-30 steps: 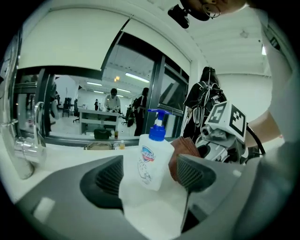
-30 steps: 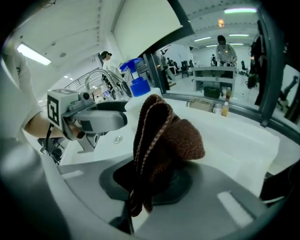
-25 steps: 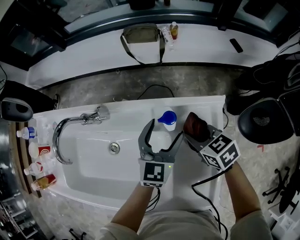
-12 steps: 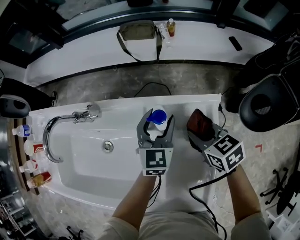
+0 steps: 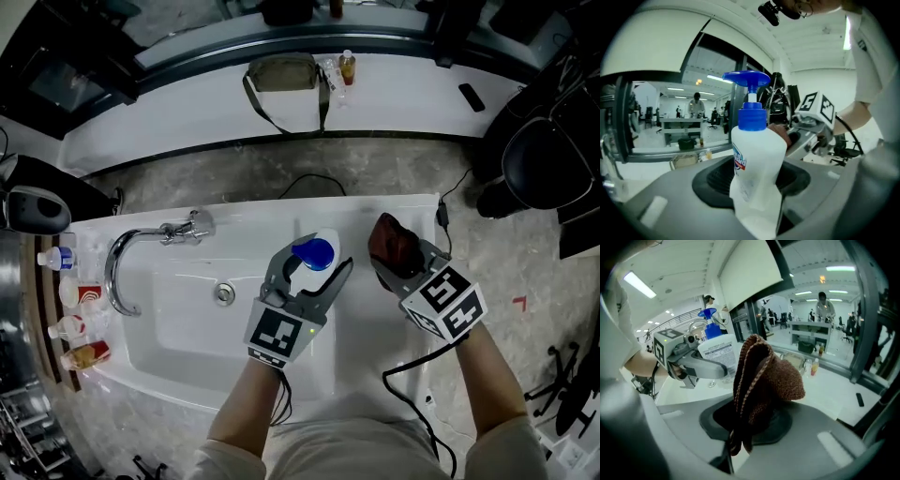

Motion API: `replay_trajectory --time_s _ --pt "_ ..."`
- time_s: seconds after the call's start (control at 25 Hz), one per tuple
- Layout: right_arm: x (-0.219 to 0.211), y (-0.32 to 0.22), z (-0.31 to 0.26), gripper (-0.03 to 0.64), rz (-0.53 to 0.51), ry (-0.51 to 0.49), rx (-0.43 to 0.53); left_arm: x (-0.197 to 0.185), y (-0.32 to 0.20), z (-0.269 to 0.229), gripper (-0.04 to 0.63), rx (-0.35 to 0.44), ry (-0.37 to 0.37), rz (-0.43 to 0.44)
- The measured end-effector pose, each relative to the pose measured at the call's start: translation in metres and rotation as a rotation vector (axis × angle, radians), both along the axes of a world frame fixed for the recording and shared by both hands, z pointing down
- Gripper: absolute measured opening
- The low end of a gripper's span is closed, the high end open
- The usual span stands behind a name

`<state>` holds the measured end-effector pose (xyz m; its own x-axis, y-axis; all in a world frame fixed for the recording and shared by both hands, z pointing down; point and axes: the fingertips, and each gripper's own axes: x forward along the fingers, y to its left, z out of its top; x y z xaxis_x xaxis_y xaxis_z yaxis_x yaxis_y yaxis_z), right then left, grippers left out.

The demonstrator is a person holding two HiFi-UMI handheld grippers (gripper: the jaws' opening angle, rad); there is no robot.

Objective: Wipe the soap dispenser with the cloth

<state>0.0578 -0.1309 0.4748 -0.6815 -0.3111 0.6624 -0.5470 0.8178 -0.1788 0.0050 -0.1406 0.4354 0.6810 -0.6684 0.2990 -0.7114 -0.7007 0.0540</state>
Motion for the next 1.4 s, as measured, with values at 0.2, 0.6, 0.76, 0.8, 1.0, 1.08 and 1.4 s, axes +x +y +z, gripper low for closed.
replay_trajectory --time_s 0.2,0.6,0.76,0.8,1.0,1.08,1.4 --pt "-0.031 0.006 -0.070 0.078 -0.269 0.029 0.281 0.019 0.046 -0.052 0.236 0.022 -0.020 0.323" --pt "-0.046 0.061 -0.113 0.077 -0.546 0.015 0.366 0.014 0.091 -0.093 0.236 0.016 -0.095 0.481" --pt "-0.049 0.074 -0.123 0.078 -0.482 -0.061 0.328 0.008 0.100 -0.115 0.235 0.008 0.006 0.444" --pt "-0.049 0.076 -0.122 0.078 -0.476 -0.056 0.333 0.007 0.101 -0.122 0.235 0.004 0.036 0.439" --pt "-0.045 0.086 -0.103 0.078 -0.446 -0.054 0.302 0.001 0.100 -0.150 0.235 -0.029 0.168 0.409" --pt "-0.049 0.094 -0.098 0.078 -0.423 -0.096 0.263 -0.001 0.100 -0.161 0.235 -0.028 0.240 0.397" --pt "-0.073 0.105 -0.107 0.078 -0.274 -0.262 0.160 0.000 0.097 -0.169 0.233 0.028 0.197 0.359"
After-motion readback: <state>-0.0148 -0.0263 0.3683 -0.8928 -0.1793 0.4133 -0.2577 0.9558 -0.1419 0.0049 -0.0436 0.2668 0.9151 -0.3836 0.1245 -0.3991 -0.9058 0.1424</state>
